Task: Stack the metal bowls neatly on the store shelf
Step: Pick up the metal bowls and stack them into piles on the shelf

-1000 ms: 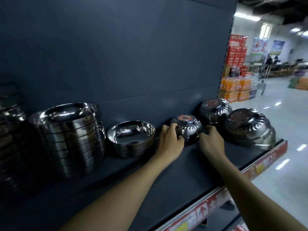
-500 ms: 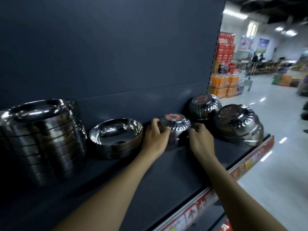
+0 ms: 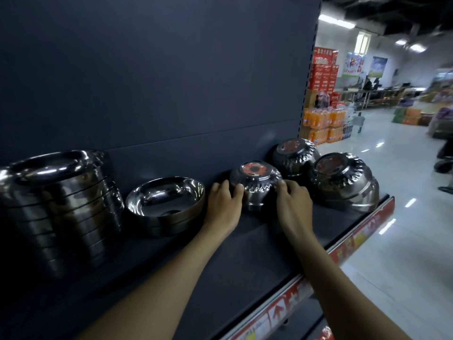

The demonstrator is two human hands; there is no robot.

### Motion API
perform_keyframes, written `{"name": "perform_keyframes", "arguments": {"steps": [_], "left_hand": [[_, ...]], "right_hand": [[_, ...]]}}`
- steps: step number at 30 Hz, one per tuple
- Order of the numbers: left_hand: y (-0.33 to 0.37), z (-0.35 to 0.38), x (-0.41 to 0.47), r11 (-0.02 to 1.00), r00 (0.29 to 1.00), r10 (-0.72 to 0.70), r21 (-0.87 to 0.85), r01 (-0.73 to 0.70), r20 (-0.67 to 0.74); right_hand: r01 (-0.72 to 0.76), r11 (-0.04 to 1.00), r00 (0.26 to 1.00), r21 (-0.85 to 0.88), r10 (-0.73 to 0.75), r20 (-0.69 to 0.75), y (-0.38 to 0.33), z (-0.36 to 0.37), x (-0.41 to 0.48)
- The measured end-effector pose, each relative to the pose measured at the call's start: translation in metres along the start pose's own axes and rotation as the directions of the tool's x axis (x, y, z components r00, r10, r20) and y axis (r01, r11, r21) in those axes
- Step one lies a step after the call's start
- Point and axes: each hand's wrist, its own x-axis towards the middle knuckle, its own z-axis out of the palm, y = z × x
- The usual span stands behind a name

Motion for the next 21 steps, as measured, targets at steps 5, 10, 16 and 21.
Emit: {"name": "perform_keyframes", "arguments": {"steps": [5, 10, 16, 21], "left_hand": [[0.0, -0.003, -0.005, 0.99, 0.991, 0.13, -0.047, -0.131, -0.027], [-0.006, 0.0, -0.007, 0.968, 0.98, 0.177, -0.164, -0.19, -0.091], [-0.008, 0.001, -0.007, 0.946, 0.967, 0.233, -0.209, -0.249, -0.1], [-0.001, -0.004, -0.01, 0.948, 0.965, 0.248, -0.183, -0.259, -0.08]], "right_hand": [[0.016, 0.983, 0.995, 0.182, 0.002, -0.098, -0.01, -0.01, -0.009], [0.03, 0.949, 0.99, 0.314, 0.016, -0.143, -0.014, -0.013, -0.013], [0.05, 0.939, 0.992, 0.341, -0.006, -0.129, -0.013, -0.015, -0.011], [0.003, 0.918, 0.996, 0.397, 0.034, -0.084, -0.011, -0.015, -0.011]]}}
